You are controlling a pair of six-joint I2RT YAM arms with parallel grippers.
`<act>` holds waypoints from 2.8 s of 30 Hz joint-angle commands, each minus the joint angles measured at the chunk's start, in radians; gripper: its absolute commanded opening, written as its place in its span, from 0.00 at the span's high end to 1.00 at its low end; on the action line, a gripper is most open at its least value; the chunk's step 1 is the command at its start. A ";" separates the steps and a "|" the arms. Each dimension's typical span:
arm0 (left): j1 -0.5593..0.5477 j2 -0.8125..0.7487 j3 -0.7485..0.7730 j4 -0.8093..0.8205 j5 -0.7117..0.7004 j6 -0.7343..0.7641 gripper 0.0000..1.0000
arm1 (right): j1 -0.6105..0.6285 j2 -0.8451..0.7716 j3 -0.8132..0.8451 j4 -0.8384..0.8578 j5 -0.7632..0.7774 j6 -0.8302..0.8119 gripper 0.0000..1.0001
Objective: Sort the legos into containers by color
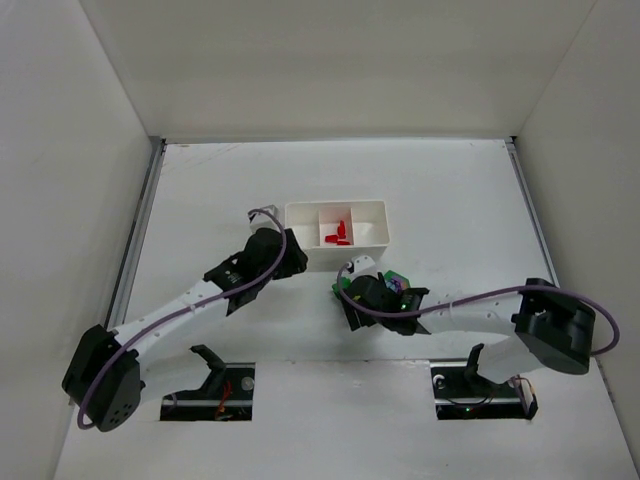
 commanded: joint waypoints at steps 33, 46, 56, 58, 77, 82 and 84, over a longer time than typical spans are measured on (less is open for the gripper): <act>-0.054 -0.193 -0.414 0.495 0.148 -0.797 0.37 | 0.065 -0.076 -0.063 0.593 0.113 -0.248 0.65; -0.066 -0.170 -0.438 0.649 0.096 -0.804 0.39 | 0.117 -0.018 0.005 0.602 0.095 -0.230 0.64; -0.089 -0.138 -0.443 0.693 0.073 -0.807 0.49 | 0.128 0.018 0.029 0.650 0.060 -0.188 0.65; -0.092 -0.140 -0.446 0.693 0.069 -0.807 0.53 | 0.128 0.033 0.038 0.650 0.064 -0.188 0.65; -0.078 -0.222 -0.506 0.742 0.026 -0.808 0.83 | 0.138 0.050 -0.001 0.697 0.048 -0.144 0.31; -0.083 -0.229 -0.506 0.744 0.026 -0.824 0.83 | 0.140 0.048 -0.029 0.725 0.029 -0.136 0.32; -0.084 -0.235 -0.509 0.753 0.029 -0.828 0.83 | 0.140 0.045 -0.038 0.740 0.029 -0.135 0.34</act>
